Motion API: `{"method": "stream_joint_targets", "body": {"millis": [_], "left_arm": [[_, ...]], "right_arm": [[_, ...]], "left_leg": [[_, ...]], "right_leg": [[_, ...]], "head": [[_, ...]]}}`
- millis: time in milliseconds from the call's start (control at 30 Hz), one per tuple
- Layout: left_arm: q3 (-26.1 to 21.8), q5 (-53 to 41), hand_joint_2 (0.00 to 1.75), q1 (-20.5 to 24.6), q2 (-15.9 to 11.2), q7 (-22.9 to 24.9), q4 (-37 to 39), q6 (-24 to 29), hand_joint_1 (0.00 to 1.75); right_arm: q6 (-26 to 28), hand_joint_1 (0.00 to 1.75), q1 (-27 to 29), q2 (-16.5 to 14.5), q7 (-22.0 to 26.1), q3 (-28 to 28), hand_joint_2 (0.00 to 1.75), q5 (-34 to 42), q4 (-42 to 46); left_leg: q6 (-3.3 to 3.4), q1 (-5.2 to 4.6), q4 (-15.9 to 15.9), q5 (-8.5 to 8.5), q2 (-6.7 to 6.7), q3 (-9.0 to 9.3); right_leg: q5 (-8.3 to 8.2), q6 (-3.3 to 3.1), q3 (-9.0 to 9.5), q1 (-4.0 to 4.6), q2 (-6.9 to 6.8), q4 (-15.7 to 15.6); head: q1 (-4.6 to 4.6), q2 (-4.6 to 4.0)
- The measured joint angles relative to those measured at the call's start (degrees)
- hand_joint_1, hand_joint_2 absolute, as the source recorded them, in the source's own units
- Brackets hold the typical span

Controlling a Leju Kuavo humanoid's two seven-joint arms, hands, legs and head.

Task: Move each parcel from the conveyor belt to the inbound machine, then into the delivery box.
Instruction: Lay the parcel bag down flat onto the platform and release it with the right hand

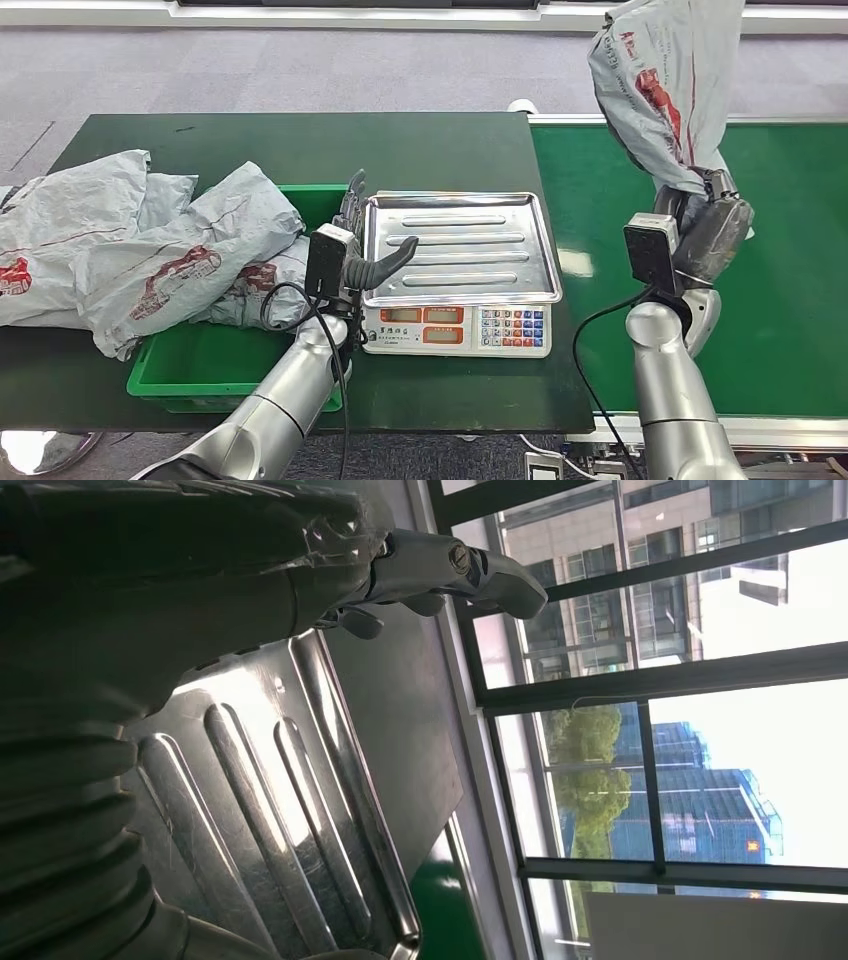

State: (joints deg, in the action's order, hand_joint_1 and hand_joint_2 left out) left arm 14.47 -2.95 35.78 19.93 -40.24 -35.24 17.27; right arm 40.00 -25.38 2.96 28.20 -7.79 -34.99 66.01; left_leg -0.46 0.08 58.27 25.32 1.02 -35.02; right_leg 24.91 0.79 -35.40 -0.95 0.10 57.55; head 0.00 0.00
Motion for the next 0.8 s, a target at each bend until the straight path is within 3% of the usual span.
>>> {"method": "stream_joint_targets", "body": {"millis": [200, 400, 600, 800], "left_arm": [[0.0, -0.3, 1.75, 0.0, 0.0, 0.0, -0.2, 0.4, 0.00], [1.7, -2.2, 1.75, 0.5, 0.5, 0.0, -1.3, 4.4, 0.00], [3.8, -2.3, 1.75, 1.2, 0.6, 0.0, -2.1, 6.4, 0.00], [3.9, -2.4, 1.75, 3.4, 0.1, 0.0, -1.1, 9.2, 0.00]], "right_arm": [[0.0, 1.75, -0.4, -0.2, -1.5, 1.3, 1.75, -0.8, 0.1], [-1.4, 1.75, -4.9, -2.4, -10.5, 9.3, 1.75, -7.1, -5.8], [-9.5, 1.75, -8.1, -6.0, -12.9, 18.0, 1.75, -4.7, -13.4], [-20.3, 1.75, -10.7, -7.2, -12.2, 22.9, 1.75, 0.0, -18.7]], "left_leg": [[0.00, 0.00, 0.0, 0.00, -0.01, -0.02], [-0.08, 0.07, 0.0, -0.05, -0.11, 0.02], [-0.14, 0.13, 0.0, -0.09, -0.06, 0.01], [-0.14, 0.13, 0.0, -0.09, -0.04, -0.02]], "right_leg": [[0.00, 0.00, -0.01, 0.00, 0.01, 0.0], [-0.03, -0.05, -0.03, 0.08, 0.12, 0.0], [-0.04, -0.07, -0.05, 0.13, 0.08, 0.0], [-0.04, -0.07, -0.04, 0.12, 0.06, 0.0]], "head": [[0.01, 0.00], [0.00, 0.00], [0.00, 0.00], [0.00, 0.00]]}}
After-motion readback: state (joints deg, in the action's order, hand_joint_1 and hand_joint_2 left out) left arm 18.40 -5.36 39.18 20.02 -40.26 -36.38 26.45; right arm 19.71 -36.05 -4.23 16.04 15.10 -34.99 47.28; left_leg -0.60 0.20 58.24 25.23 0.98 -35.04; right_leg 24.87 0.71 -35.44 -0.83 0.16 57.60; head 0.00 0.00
